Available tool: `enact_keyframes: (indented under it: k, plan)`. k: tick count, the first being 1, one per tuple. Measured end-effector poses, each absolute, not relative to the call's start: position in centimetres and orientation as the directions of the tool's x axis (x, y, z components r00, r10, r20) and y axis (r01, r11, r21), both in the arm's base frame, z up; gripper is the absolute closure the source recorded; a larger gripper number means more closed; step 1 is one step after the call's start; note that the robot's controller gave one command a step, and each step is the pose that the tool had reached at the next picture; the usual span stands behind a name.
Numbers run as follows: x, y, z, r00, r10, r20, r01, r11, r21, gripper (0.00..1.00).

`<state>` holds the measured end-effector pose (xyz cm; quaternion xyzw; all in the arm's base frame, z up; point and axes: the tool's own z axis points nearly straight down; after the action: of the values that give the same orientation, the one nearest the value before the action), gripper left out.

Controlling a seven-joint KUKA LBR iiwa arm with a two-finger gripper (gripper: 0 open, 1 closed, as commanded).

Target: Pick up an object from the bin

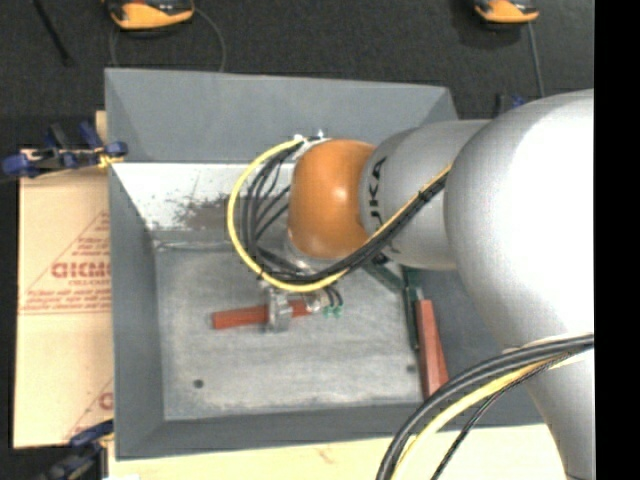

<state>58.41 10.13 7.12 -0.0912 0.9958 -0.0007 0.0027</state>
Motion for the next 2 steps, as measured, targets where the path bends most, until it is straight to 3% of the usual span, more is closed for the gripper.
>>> enact_keyframes:
  k: [1,2]
  plan:
    - [58.3,11.0,21.8,-0.969,-0.246,-0.013,-0.246,0.969,-0.002,1.00]
    - [52.3,19.3,15.5,-0.930,-0.367,0.003,-0.367,0.930,0.003,1.00]
